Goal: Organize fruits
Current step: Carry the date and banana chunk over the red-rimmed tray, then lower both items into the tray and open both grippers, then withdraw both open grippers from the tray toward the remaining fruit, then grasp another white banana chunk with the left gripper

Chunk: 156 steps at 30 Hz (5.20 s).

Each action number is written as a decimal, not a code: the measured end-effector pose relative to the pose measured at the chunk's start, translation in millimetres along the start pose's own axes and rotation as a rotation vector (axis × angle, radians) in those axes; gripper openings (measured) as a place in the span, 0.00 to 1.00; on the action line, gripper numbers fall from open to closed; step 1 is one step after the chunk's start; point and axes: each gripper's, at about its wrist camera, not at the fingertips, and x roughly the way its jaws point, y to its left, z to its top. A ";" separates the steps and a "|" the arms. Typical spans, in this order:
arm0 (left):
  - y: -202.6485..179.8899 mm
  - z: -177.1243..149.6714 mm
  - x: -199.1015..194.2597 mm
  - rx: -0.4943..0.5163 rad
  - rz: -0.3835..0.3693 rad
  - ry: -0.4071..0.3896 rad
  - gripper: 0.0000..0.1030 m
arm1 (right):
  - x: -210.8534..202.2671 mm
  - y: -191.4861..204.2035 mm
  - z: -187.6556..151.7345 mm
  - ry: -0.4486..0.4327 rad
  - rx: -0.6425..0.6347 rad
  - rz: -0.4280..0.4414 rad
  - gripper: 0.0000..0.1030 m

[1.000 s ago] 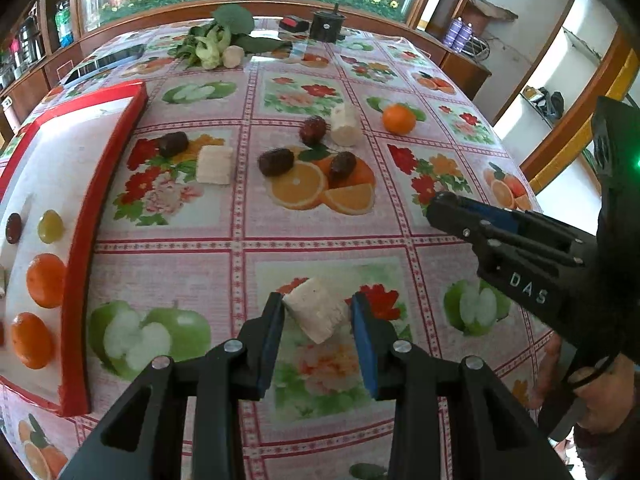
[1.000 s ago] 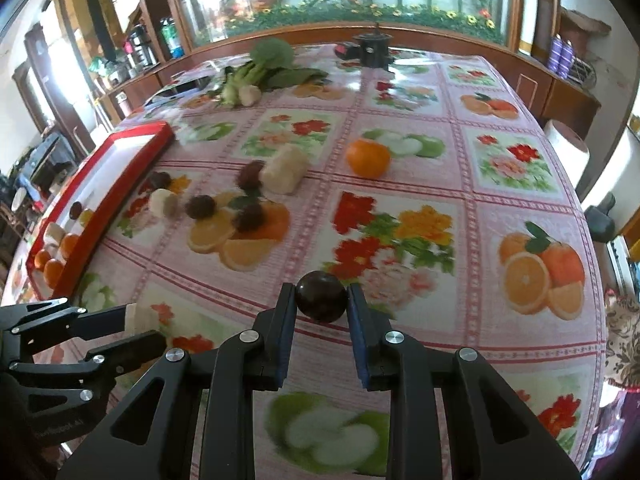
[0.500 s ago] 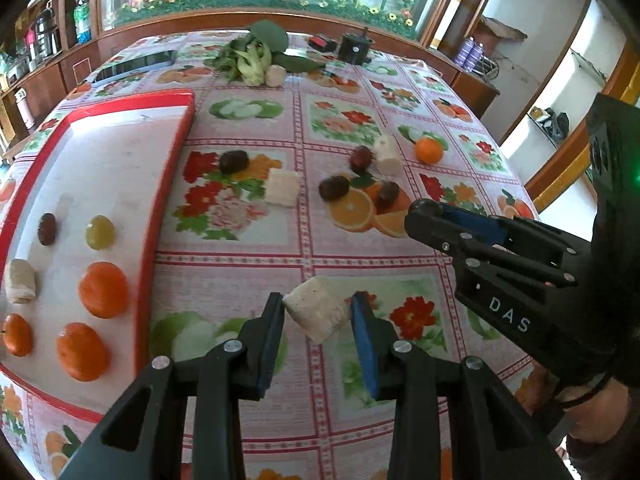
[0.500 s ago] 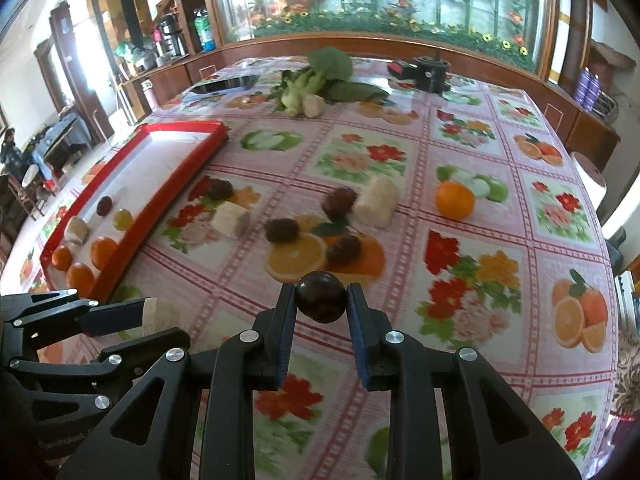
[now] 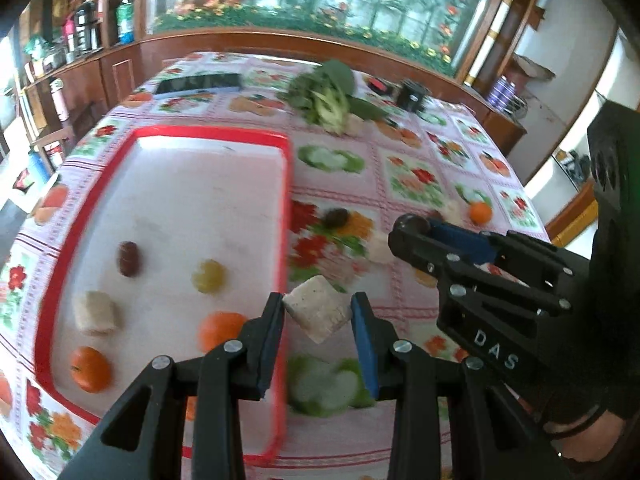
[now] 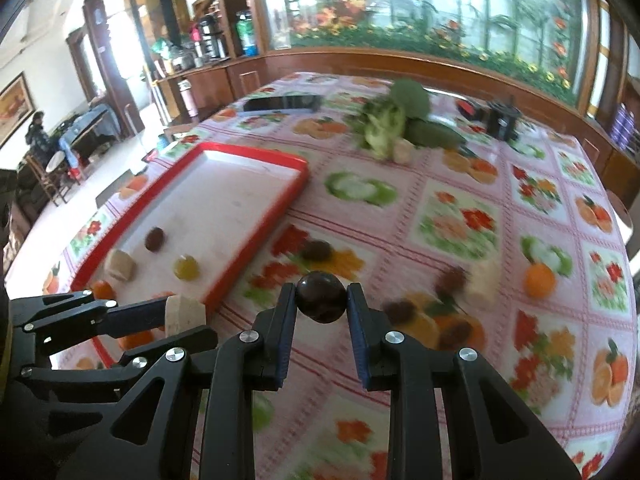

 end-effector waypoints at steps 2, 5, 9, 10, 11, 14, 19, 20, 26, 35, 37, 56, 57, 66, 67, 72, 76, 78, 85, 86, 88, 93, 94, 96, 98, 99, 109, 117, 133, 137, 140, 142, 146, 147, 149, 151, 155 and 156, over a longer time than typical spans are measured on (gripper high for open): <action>14.1 5.3 -2.1 -0.019 0.017 -0.010 0.36 | 6.8 13.7 8.3 -0.002 -0.020 0.015 0.24; 35.1 12.8 -2.1 -0.041 0.047 -0.018 0.36 | 19.2 33.8 19.4 -0.005 -0.056 0.026 0.24; 63.6 21.7 0.4 -0.067 0.090 -0.026 0.36 | 34.9 52.7 30.9 -0.006 -0.082 0.042 0.24; 69.7 24.1 1.8 -0.075 0.098 -0.026 0.36 | 39.9 56.9 34.4 -0.003 -0.086 0.046 0.24; 76.7 26.5 3.4 -0.083 0.106 -0.025 0.36 | 45.2 61.6 37.9 0.000 -0.089 0.050 0.24; 95.6 34.0 8.8 -0.099 0.135 -0.023 0.36 | 59.8 71.6 45.0 0.008 -0.094 0.057 0.24; 122.4 44.6 19.6 -0.125 0.176 -0.016 0.36 | 84.7 82.6 52.0 0.040 -0.094 0.058 0.24; 128.0 46.8 22.8 -0.131 0.180 -0.012 0.36 | 88.3 83.8 52.7 0.044 -0.095 0.056 0.24; 145.7 54.1 37.3 -0.154 0.198 0.009 0.36 | 104.3 87.5 53.8 0.079 -0.104 0.060 0.24; 156.7 51.9 53.6 -0.184 0.204 0.053 0.36 | 115.3 91.0 51.8 0.113 -0.123 0.061 0.24; 157.3 51.1 54.9 -0.188 0.212 0.057 0.36 | 117.5 90.0 50.2 0.124 -0.123 0.060 0.24; 145.4 44.0 53.6 -0.179 0.244 0.077 0.77 | 116.6 87.2 41.8 0.158 -0.139 0.004 0.46; 144.7 43.5 52.6 -0.180 0.244 0.077 0.79 | 115.7 87.1 41.3 0.159 -0.140 0.000 0.48; 137.8 34.1 43.7 -0.202 0.232 0.078 0.87 | 100.0 95.8 33.0 0.148 -0.185 -0.031 0.57; 136.6 32.5 42.0 -0.205 0.233 0.074 0.89 | 98.5 96.4 32.3 0.145 -0.187 -0.031 0.59; 132.6 25.1 34.7 -0.233 0.229 0.057 0.91 | 83.6 100.0 27.1 0.125 -0.200 -0.030 0.65; 126.0 19.0 28.6 -0.245 0.225 0.045 0.91 | 73.1 101.5 22.3 0.114 -0.214 -0.048 0.72; 122.3 16.7 26.2 -0.249 0.225 0.040 0.92 | 66.5 100.3 18.4 0.105 -0.219 -0.055 0.74; 105.4 6.7 14.2 -0.256 0.239 0.008 0.95 | 44.2 88.6 3.7 0.100 -0.198 -0.041 0.74; 102.0 5.0 12.4 -0.253 0.240 0.004 0.95 | 40.9 85.9 1.4 0.100 -0.192 -0.037 0.74; 97.0 2.6 10.6 -0.254 0.241 0.004 0.95 | 35.8 81.0 -3.1 0.100 -0.181 -0.031 0.74; 79.9 -7.9 5.4 -0.250 0.243 0.001 0.95 | 21.6 65.7 -16.6 0.104 -0.146 -0.011 0.74; 76.4 -10.5 4.5 -0.250 0.243 0.002 0.95 | 19.7 63.6 -18.6 0.104 -0.142 -0.009 0.74; 66.9 -16.2 1.0 -0.245 0.250 -0.006 0.95 | 14.0 56.4 -24.7 0.104 -0.126 -0.005 0.74; 55.4 -21.1 -3.1 -0.228 0.251 -0.017 0.95 | 9.5 47.6 -29.2 0.105 -0.109 -0.002 0.74; 49.9 -23.1 -4.5 -0.219 0.250 -0.021 0.95 | 8.3 44.7 -30.9 0.105 -0.103 -0.001 0.74; -9.3 -30.7 1.0 -0.125 0.221 0.002 0.95 | -9.1 -17.0 -52.8 0.103 0.014 -0.021 0.75; -45.2 -31.3 17.4 -0.093 0.187 0.039 0.95 | -21.1 -76.5 -71.8 0.104 0.109 -0.079 0.75; -75.2 18.9 77.8 -0.027 0.187 0.052 0.96 | -33.2 -131.8 -93.7 0.113 0.201 -0.094 0.75; -73.0 20.4 91.3 -0.015 0.187 0.080 0.95 | -31.6 -136.1 -91.7 0.105 0.202 -0.094 0.75; -67.7 19.3 101.1 -0.028 0.170 0.110 0.83 | -27.2 -135.7 -85.7 0.091 0.191 -0.089 0.75; -68.2 18.7 100.6 -0.013 0.183 0.082 0.72 | -23.8 -134.7 -80.1 0.080 0.183 -0.080 0.75; -64.3 22.2 98.7 -0.004 0.177 0.063 0.53 | -13.2 -135.5 -65.6 0.052 0.187 -0.044 0.75; -62.1 23.4 97.8 -0.013 0.168 0.063 0.47 | -9.6 -136.3 -62.3 0.051 0.193 -0.032 0.75; -57.2 24.8 96.0 -0.041 0.139 0.069 0.42 | -1.3 -136.0 -55.9 0.051 0.194 -0.011 0.75; -54.7 24.0 94.5 -0.051 0.121 0.074 0.42 | 5.7 -130.3 -52.4 0.057 0.169 -0.009 0.75; -55.9 20.7 93.5 -0.025 0.116 0.070 0.42 | 19.3 -117.8 -49.2 0.076 0.091 -0.018 0.65; -56.2 20.5 93.7 -0.019 0.116 0.070 0.42 | 22.5 -115.8 -48.5 0.083 0.074 -0.029 0.58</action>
